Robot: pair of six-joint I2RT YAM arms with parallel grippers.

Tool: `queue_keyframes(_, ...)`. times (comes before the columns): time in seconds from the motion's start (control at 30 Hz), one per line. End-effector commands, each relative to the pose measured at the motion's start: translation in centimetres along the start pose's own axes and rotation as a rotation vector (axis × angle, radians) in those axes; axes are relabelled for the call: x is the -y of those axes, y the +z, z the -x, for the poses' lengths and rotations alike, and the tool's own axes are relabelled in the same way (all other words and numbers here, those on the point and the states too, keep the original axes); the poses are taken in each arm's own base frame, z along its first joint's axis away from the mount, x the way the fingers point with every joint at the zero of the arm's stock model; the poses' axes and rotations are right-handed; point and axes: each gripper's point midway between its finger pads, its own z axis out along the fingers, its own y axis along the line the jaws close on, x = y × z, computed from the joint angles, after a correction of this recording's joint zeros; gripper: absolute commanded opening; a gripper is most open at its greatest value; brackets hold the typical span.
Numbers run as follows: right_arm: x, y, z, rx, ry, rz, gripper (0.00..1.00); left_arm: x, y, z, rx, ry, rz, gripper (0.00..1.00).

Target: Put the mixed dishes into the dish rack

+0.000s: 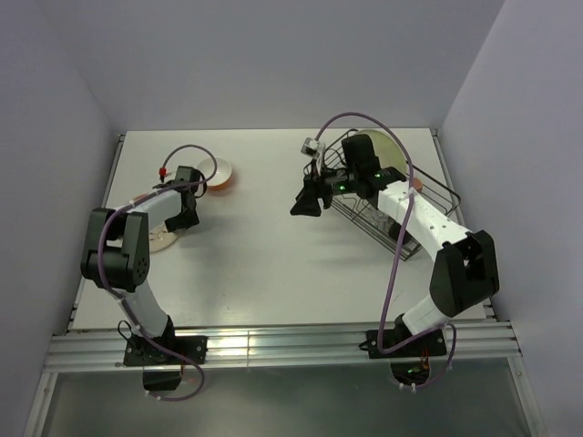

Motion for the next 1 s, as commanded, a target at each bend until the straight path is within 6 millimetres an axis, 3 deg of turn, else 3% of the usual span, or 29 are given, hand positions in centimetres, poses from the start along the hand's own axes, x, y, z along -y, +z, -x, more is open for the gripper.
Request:
queue_keyframes(0.0,-1.1,0.6,0.6,0.027,-0.013,0.039,0.65,0.0,0.3,1.9,0.038,0.051,0.02,0.48)
queue_keyframes(0.17,-1.7,1.2,0.0,0.013,-0.001,0.062,0.65,0.5,1.6,1.6,0.011,0.097,0.027,0.31)
queue_keyframes(0.2,-1.8,1.3,0.0,0.013,0.0,0.065,0.64,0.6,1.7,1.5,0.006,0.101,0.024,0.18)
queue_keyframes(0.3,-2.3,1.8,-0.2,0.005,0.008,0.079,0.64,1.2,1.5,1.2,-0.02,0.084,-0.013,0.0)
queue_keyframes(0.43,-3.1,2.8,-0.6,-0.012,0.05,0.094,0.62,3.0,-0.2,1.1,-0.048,0.009,-0.132,0.0)
queue_keyframes(0.6,-3.7,4.3,-0.9,-0.019,0.109,0.1,0.61,5.9,-4.5,1.1,-0.08,-0.147,-0.36,0.0)
queue_keyframes(0.77,-2.1,5.9,-0.8,0.001,0.229,-0.015,0.62,7.1,-8.3,1.9,-0.077,-0.281,-0.507,0.0)
queue_keyframes(0.97,-0.3,9.6,-1.9,-0.014,0.436,-0.139,0.66,8.4,-11.7,2.3,-0.102,-0.403,-0.646,0.0)
